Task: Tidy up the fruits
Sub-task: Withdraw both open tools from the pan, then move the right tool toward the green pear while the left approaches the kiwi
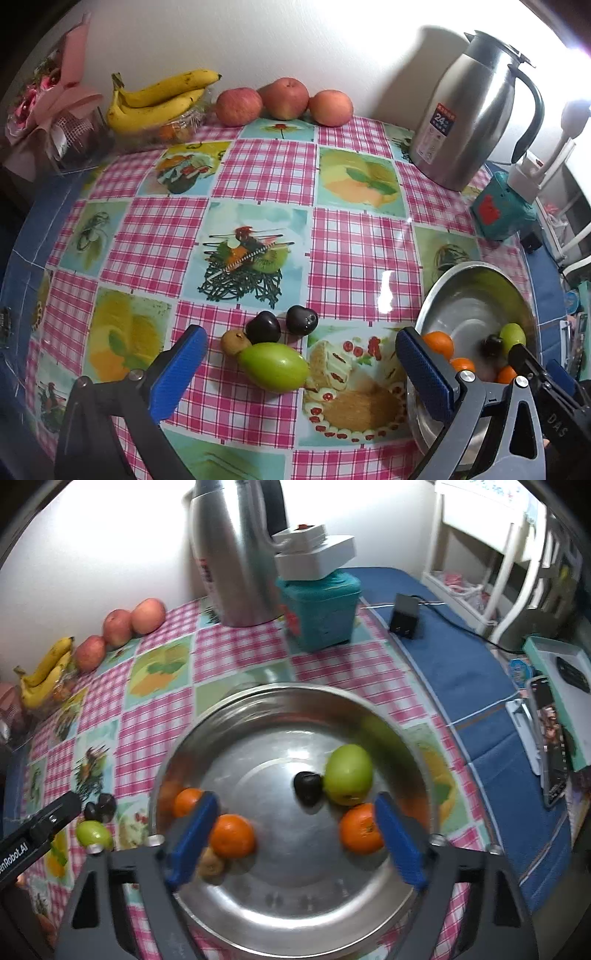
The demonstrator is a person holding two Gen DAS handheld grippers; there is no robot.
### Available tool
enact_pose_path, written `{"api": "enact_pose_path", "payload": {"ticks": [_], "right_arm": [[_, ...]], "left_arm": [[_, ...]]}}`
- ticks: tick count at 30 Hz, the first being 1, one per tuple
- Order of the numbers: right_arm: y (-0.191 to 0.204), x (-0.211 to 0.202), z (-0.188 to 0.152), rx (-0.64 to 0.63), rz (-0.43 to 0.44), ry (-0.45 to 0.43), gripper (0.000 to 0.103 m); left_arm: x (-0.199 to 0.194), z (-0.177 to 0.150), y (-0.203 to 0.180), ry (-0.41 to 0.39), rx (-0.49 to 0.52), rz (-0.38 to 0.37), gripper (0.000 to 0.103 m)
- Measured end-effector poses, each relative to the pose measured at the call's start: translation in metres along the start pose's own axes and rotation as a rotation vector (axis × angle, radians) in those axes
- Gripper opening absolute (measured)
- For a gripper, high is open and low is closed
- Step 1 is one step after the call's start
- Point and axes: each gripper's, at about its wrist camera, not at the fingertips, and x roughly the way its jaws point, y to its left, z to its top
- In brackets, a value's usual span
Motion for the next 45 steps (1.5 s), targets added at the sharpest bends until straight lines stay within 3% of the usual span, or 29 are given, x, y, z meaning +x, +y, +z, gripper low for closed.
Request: {"api": "enact_pose_path", "payload": {"ticks": [21,27,35,45], "right_arm": [[-0.003,-0.002,0.001,0.017,0.021,-0.002,0.100],[0.008,-0.002,-0.001,-0.017,0.007,0.011,0.100],[0.028,0.000,-0.004,-0.047,0.013,0.036,0.100],[0.083,0.001,-0.012,-0.135,0.061,0.067,0.100]], "left_arm": [[-0.007,-0.003,0.005,-0.008,0.096,0.034,0.103],[-0.017,0.002,0.027,-0.024,0.071,0.023,0.103],[-0.022,0.012,0.069,-0.033,0.072,0.089,0.103],[-0.024,0.016,0.125,-0.025,-0.029,0.111,0.103]]}}
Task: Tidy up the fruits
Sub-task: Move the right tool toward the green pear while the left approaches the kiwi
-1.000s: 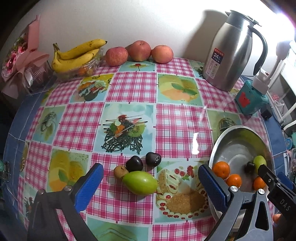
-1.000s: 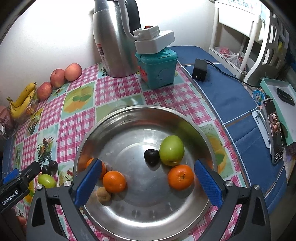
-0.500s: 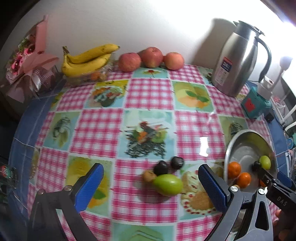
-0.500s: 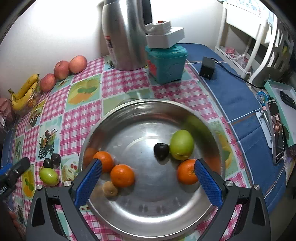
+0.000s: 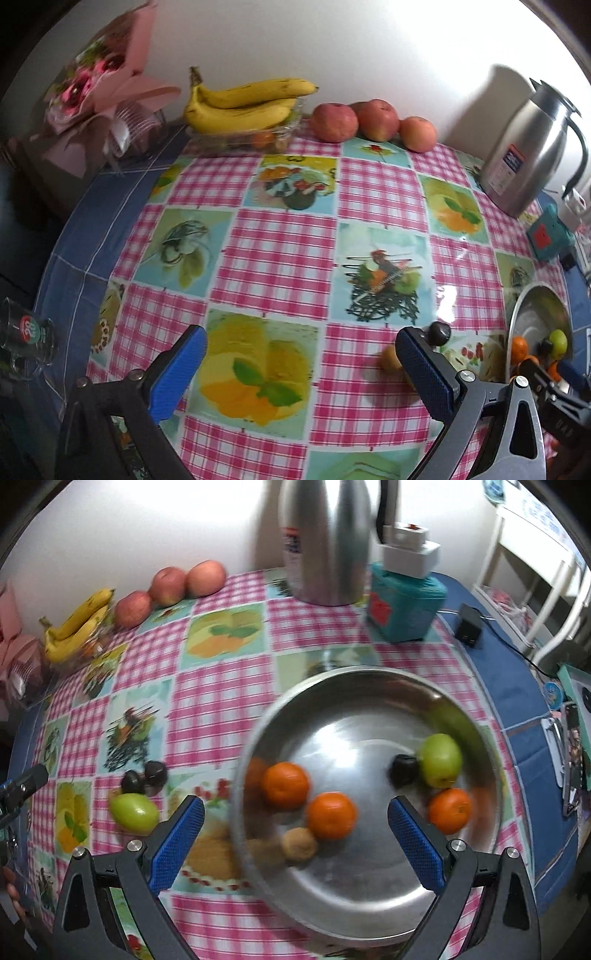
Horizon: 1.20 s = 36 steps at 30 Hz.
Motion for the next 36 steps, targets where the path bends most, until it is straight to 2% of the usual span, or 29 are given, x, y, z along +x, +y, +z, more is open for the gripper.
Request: {"api": "enact_pose_path", "payload": {"ticks": [9,13,25,36], "right_arm": [[0.049,0.001,0.001,-0.004,0.107,0.030,0.100],[0.065,0.004,0.001,-0.002,0.125,0.044,0.100],[0.097,0.024,-0.005,-0.040,0.133,0.092,0.100],[0.101,0.051,-0.006,-0.030,0.124,0.143,0.100]], "left_arm": [[0.003,0.001,0.019,0.014,-0.036,0.002,0.103],[0.003,0.001,0.023,0.012,-0.056,-0.006,0.103],[0.040,-0.010,0.019,0.112,-0.077,0.009,0.103],[0.063,-0.016,0.029,0.168,-0.138,0.010,0.103]]}}
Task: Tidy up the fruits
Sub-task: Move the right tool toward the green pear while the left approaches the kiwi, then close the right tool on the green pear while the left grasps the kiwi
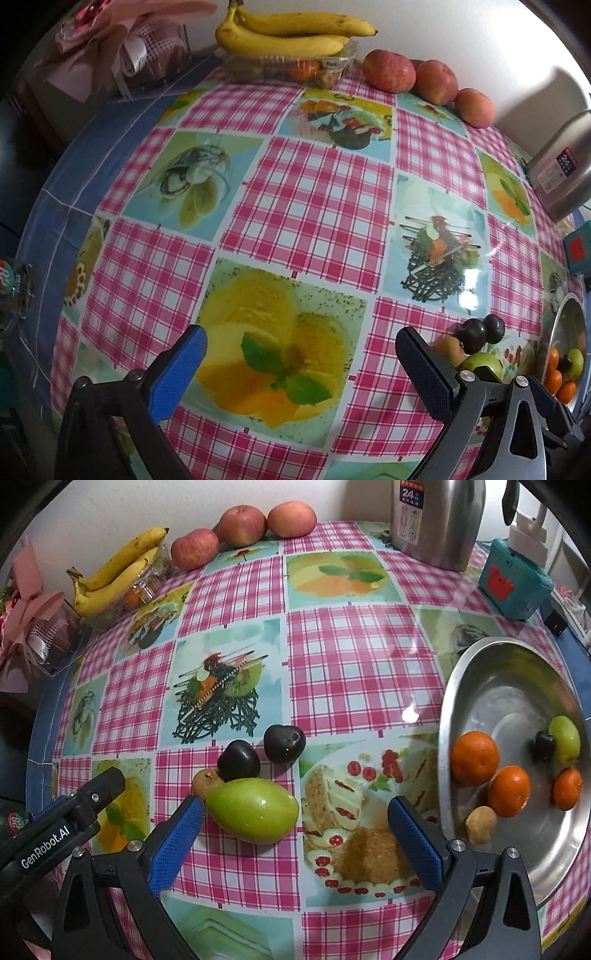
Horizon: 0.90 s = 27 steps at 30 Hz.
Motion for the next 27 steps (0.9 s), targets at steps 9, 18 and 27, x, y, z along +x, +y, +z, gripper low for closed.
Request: {"api": "enact_pose_path", "payload": {"ticks": [9,18,27], "right_arm": [[0.001,0.014,0.003,0.009,0.017,0.009,0.100],[0.001,0.019,0.002,0.024,0.041,0.014,0.099],[0.008,0.014,-0.003,-0.007,0.079,0.005,0.079]], "left_arm": [[0.008,-0.003,0.004,0.016,-0.024,0.006,0.103],[0.011,-0.002,0.004,0.021,-0.024,0.000,0.103],[0.010,-0.001,0.001,0.015,-0.024,-0.015,0.103]]}}
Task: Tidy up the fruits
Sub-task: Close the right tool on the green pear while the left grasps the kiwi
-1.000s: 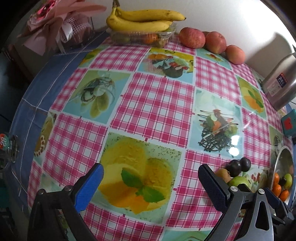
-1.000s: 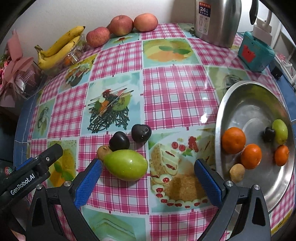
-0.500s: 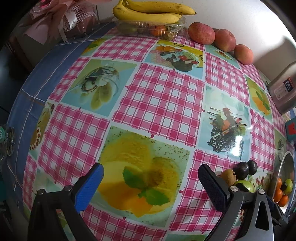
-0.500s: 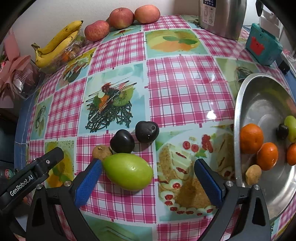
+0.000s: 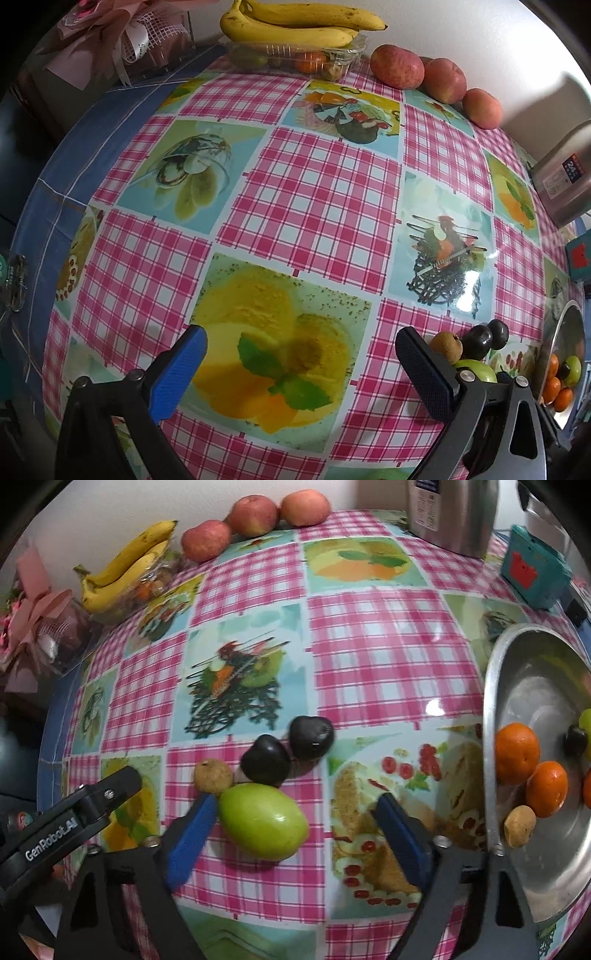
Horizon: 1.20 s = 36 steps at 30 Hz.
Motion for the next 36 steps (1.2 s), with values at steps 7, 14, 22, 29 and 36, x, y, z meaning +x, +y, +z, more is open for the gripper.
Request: {"api": "enact_pose_path", "payload": {"ticks": [7,14,22,29,36], "right_arm": [[0.016,0.002,-0.003,-0.075,0.023,0.007,0.060],[0.015,0.001,-0.004,-0.076,0.047,-0.001,0.051],[0.004,-0.011,-0.001,-0.067,0.069,-0.028,0.049],[-0.004,-0.014,-0.001,-0.048,0.112,-0.019,0.049],[-0.007,-0.018,-0.001,-0.045,0.128,-0.019,0.049]], "left_arm": [[-0.002,0.001,0.001,-0.017,-0.020,-0.037,0.103],[-0.002,0.003,-0.005,-0.032,-0.042,-0.103,0.103],[0.007,0.003,-0.024,0.039,0.011,-0.196,0.102],[0.010,-0.001,-0.044,0.068,0.041,-0.267,0.080],[0.020,-0.001,-0.056,0.107,0.033,-0.343,0.047]]}}
